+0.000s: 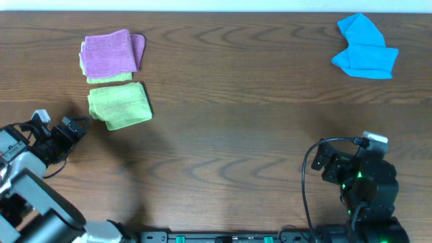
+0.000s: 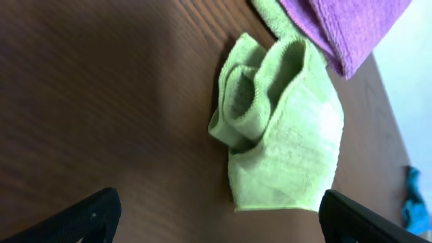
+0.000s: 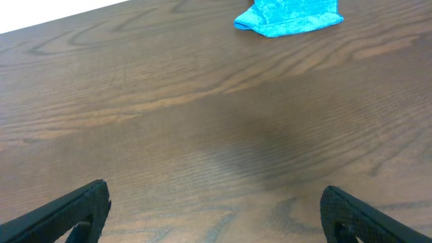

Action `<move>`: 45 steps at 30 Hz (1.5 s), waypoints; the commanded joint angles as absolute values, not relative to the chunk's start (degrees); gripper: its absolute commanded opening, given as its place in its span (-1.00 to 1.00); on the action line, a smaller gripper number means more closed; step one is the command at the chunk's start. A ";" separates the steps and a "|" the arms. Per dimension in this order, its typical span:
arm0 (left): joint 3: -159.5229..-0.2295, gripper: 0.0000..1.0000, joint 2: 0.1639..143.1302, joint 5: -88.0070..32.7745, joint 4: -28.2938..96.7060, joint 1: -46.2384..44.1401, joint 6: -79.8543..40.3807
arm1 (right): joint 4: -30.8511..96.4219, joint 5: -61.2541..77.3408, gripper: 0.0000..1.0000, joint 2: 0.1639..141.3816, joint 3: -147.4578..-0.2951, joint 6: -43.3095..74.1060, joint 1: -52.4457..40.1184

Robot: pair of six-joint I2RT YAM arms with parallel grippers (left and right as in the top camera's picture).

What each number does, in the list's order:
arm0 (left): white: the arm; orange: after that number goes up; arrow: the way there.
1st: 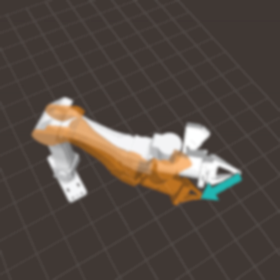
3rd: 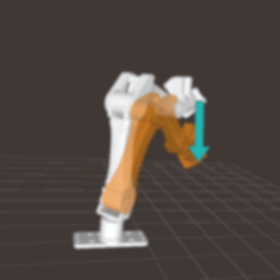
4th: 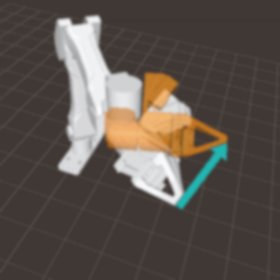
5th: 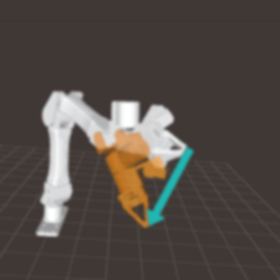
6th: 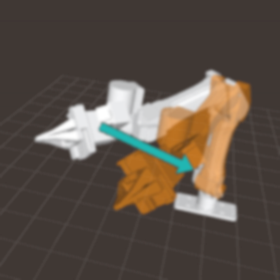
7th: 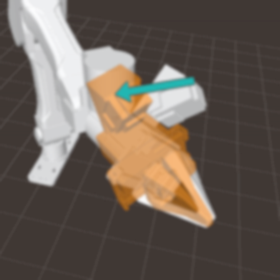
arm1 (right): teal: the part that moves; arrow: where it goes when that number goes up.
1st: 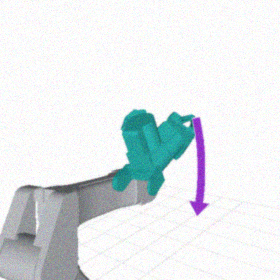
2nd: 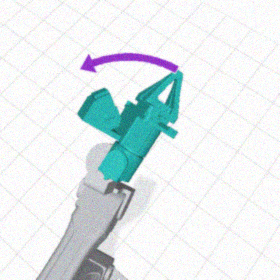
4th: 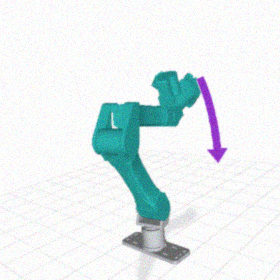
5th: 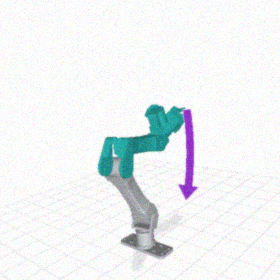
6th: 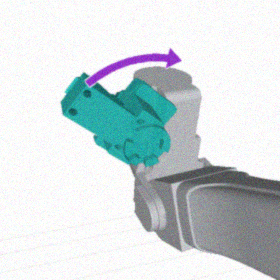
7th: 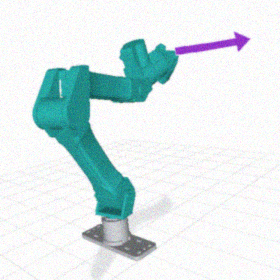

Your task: Fold the cloth

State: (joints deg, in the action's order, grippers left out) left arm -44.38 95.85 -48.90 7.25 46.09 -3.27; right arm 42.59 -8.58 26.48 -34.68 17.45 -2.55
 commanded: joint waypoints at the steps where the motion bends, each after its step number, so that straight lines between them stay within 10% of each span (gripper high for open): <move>1: -44.49 0.90 99.09 -54.46 4.84 45.80 -5.48 | 42.59 -8.56 0.99 26.20 -34.81 18.17 -3.03; 29: -51.92 0.85 115.96 -60.01 -4.56 35.92 -16.73 | 42.59 -8.56 0.99 26.20 -34.81 18.20 -3.03; 38: -51.92 0.20 115.96 -60.01 -2.79 35.59 -16.27 | 42.59 -8.56 0.99 26.20 -34.81 18.20 -3.03; 45: -51.94 -0.89 115.96 -61.23 -2.42 35.59 -16.80 | 42.61 -8.56 0.98 26.20 -34.81 18.20 -3.03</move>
